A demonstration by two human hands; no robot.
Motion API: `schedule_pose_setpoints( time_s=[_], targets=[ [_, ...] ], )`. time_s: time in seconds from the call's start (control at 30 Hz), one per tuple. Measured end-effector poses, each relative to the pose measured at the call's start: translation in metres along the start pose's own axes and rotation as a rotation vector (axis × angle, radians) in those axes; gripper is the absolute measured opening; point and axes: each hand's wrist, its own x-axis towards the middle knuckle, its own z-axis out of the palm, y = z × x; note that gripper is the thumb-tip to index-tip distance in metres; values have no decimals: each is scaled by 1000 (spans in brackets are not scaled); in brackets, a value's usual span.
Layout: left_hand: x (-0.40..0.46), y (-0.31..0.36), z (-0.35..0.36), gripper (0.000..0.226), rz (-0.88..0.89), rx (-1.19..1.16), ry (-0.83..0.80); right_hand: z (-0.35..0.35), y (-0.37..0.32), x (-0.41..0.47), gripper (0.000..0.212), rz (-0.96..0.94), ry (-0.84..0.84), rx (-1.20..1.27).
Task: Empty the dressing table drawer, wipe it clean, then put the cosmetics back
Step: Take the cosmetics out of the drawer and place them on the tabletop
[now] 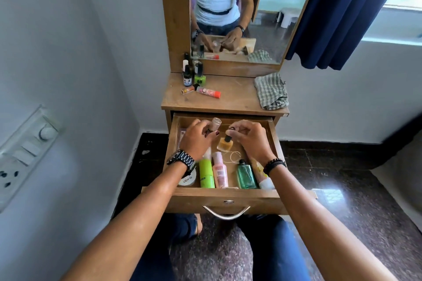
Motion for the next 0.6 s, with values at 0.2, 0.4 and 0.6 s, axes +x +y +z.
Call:
schedule_pose_setpoints(
  time_s=[0.2,0.4,0.6],
  targets=[
    [27,5,-37,29,35,-72,155,5,-60,41,7,-150,86,-30],
    [70,1,-61,20,-49,-25,254,21,-98,79,7,-223,82,-107],
    [96,-10,-56,20,-83,75,227,43,-97,111,7,-183,104,-223]
  ],
)
